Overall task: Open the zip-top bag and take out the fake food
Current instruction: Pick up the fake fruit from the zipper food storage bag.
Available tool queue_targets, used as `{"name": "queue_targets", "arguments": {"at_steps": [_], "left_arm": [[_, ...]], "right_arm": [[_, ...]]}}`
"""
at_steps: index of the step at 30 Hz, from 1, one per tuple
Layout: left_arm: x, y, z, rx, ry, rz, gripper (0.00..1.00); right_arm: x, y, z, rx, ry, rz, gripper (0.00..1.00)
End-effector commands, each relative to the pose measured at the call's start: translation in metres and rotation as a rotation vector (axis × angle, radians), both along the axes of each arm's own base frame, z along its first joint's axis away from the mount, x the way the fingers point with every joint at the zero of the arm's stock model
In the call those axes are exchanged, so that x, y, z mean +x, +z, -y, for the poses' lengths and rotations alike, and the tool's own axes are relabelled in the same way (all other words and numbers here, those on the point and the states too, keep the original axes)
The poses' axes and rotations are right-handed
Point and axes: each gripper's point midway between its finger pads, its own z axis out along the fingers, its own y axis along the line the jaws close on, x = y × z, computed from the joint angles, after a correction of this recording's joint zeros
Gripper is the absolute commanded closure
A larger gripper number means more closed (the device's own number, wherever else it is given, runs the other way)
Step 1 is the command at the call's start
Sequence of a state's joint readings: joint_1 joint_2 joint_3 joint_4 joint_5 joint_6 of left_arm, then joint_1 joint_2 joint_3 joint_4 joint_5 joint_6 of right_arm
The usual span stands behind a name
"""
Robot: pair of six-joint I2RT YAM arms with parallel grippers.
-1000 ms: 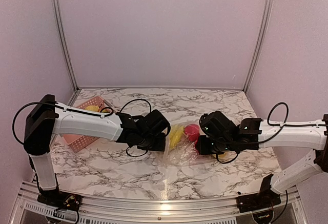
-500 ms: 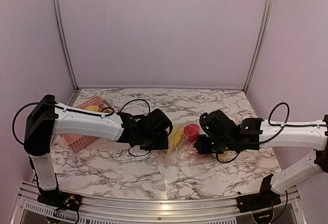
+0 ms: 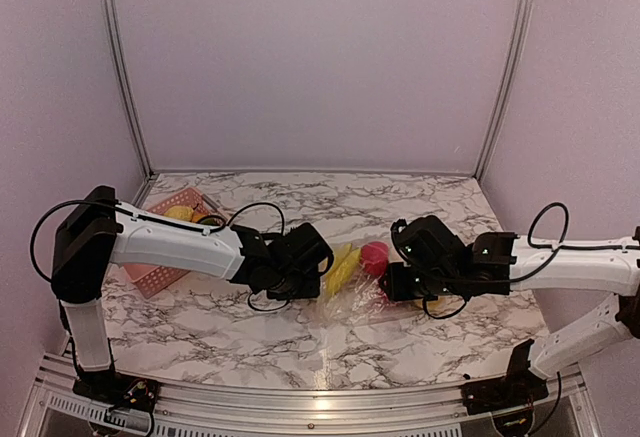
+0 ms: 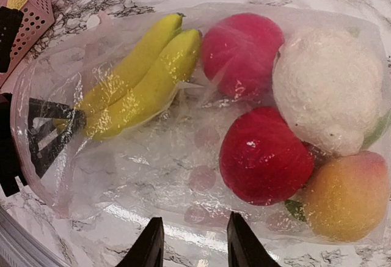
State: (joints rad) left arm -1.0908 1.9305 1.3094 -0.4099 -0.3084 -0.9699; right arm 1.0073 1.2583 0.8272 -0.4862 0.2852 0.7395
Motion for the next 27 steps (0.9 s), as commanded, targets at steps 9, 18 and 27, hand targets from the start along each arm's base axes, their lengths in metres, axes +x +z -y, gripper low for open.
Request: {"name": "queue_targets", "arguments": {"at_steps": [9, 18, 27], "left_arm": [[0.006, -0.001, -0.020, 0.017, 0.035, 0.000, 0.67], [0.009, 0.014, -0.022, -0.001, 0.036, 0.028, 0.89], [0.014, 0.041, -0.026, 0.002, 0.035, 0.084, 1.00]], "right_arm": [[-0.002, 0.005, -0.003, 0.022, 0.011, 0.012, 0.66], [-0.001, 0.005, -0.003, 0.019, 0.010, 0.013, 0.66], [0.000, 0.008, -0.002, 0.014, 0.004, 0.020, 0.66]]}}
